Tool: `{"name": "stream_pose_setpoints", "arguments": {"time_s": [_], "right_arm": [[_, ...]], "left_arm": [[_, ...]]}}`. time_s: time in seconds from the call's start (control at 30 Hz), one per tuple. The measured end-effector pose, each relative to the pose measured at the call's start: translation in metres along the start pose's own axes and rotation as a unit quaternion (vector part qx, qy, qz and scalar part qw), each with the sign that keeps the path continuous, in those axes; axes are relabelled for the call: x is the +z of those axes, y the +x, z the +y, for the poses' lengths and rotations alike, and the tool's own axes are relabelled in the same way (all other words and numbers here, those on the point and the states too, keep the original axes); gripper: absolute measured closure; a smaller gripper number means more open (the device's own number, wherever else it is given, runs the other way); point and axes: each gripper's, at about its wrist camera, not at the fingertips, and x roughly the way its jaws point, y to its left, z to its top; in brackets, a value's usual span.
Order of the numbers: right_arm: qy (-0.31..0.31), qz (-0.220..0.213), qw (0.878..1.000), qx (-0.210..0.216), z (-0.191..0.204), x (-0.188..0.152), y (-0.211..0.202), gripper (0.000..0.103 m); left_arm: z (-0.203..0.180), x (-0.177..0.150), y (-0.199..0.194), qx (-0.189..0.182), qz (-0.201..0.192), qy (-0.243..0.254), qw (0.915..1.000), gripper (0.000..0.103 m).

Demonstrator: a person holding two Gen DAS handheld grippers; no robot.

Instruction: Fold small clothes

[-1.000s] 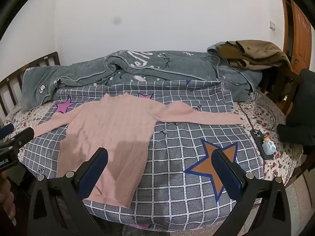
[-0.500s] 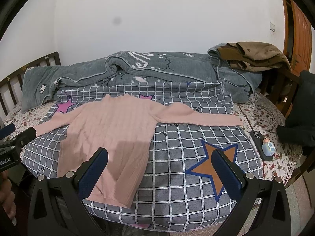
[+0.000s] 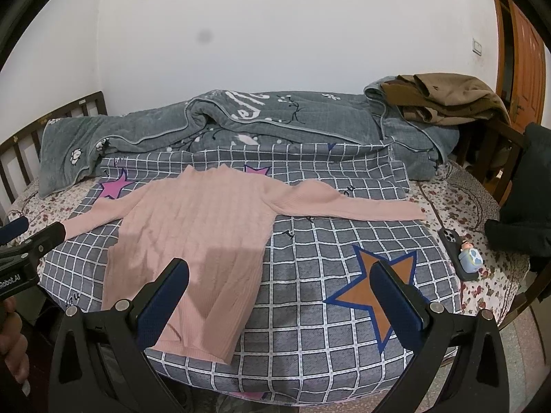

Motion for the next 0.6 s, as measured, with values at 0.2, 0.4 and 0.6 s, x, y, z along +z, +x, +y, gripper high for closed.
{"name": "stream_pose_setpoints", "arguments": {"time_s": [0.2, 0.4, 0.6], "right_arm": [[-0.001, 0.0, 1.0, -0.001, 0.0013, 0.0009, -0.0022, 0.0], [-0.003, -0.001, 1.0, -0.001, 0.0027, 0.0006, -0.0035, 0.0], [-0.003, -0.001, 1.0, 0.0, 0.0042, 0.0012, -0.0035, 0.0]], "left_arm": [[0.0, -0.0002, 0.0, 0.0, 0.001, -0.001, 1.0, 0.0], [0.0037, -0.0036, 0.0017, 0.002, 0.003, -0.004, 1.0, 0.0], [0.0051, -0.0036, 0.0007, 0.003, 0.001, -0.006, 1.0, 0.0]]}}
